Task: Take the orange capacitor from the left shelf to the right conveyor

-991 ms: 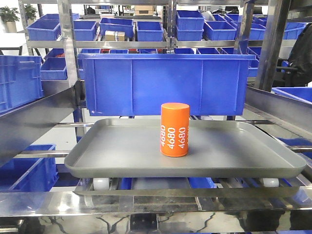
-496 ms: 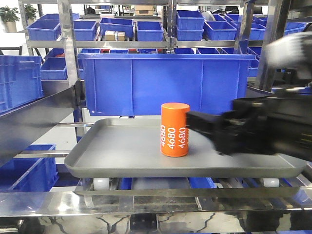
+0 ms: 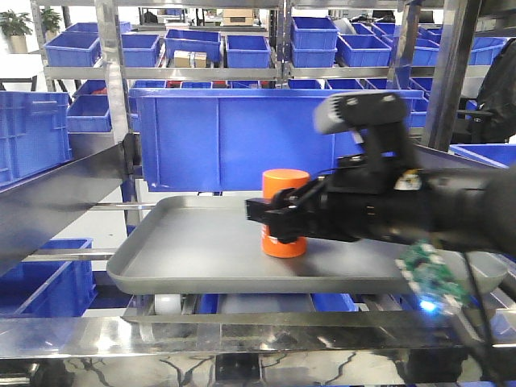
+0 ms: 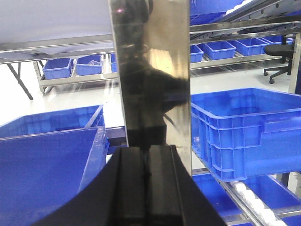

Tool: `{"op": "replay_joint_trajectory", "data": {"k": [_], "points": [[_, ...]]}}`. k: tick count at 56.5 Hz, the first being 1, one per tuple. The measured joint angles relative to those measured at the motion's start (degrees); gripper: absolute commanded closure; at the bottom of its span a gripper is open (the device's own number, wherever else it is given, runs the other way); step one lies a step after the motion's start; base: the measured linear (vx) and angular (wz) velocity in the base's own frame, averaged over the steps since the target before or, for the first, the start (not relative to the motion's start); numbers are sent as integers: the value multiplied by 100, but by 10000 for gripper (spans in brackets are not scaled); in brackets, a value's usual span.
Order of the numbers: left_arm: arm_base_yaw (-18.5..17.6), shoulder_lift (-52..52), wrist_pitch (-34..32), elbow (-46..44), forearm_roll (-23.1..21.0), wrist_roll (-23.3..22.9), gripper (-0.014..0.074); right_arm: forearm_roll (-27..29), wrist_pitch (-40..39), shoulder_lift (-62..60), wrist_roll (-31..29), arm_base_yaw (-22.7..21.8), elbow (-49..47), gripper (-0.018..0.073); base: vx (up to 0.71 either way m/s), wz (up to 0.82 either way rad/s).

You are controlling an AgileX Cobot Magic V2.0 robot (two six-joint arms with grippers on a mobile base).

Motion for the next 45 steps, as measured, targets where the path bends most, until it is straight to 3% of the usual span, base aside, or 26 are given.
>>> {"op": "replay_joint_trajectory", "data": {"k": [11, 23, 31, 36, 45], "points": [[0, 0, 0, 0, 0, 0, 602, 172, -7, 78, -306, 0, -124, 579, 0, 0], [0, 0, 0, 0, 0, 0, 602, 148, 125, -280, -445, 0, -130, 567, 0, 0], [0, 0, 0, 0, 0, 0, 602, -239, 603, -956, -290, -6, -125, 568, 0, 0], [0, 0, 0, 0, 0, 0, 602, -860, 1089, -1500, 261, -10, -125, 568, 0, 0], [0, 0, 0, 0, 0, 0, 602, -2448, 1910, -2442, 1675, -10, -85, 568, 0, 0]]}}
